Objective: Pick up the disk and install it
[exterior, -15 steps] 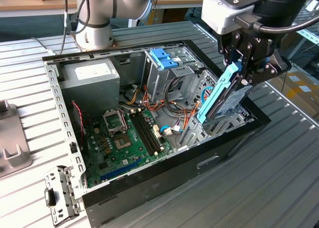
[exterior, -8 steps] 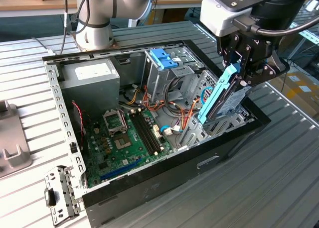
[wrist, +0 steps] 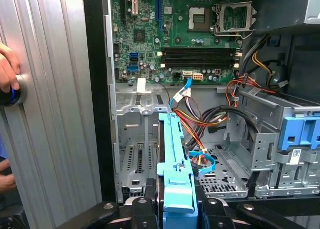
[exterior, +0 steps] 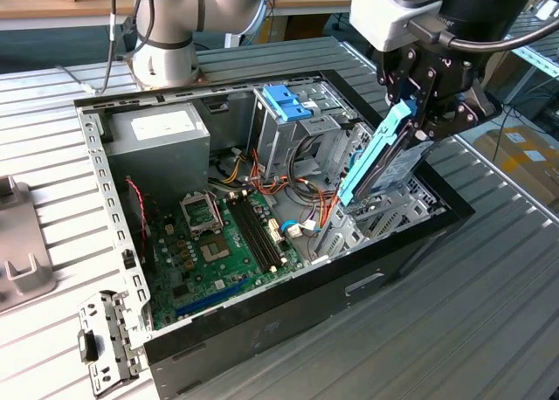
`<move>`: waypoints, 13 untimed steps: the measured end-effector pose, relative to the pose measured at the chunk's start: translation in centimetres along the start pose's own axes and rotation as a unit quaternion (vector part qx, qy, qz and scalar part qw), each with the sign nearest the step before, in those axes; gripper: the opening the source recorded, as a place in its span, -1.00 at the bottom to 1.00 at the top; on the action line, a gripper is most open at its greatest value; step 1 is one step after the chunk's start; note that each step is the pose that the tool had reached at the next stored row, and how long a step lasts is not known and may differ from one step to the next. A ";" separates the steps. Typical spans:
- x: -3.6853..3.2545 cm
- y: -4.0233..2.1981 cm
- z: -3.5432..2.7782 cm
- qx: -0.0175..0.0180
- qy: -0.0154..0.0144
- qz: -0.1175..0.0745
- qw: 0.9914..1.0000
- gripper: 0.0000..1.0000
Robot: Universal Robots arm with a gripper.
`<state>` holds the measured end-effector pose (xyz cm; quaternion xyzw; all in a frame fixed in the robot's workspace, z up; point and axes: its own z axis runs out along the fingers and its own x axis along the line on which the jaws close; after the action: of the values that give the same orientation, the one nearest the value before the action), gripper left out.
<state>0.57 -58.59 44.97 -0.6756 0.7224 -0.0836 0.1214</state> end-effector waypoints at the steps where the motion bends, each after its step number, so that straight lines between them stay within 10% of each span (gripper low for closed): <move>1: -0.10 0.01 0.01 0.000 -0.001 -0.001 1.000 -0.26; 13: -2.69 0.10 0.15 -0.001 -0.007 -0.022 1.000 -0.26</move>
<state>0.67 -55.89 44.97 -0.6920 0.7066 -0.0803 0.1237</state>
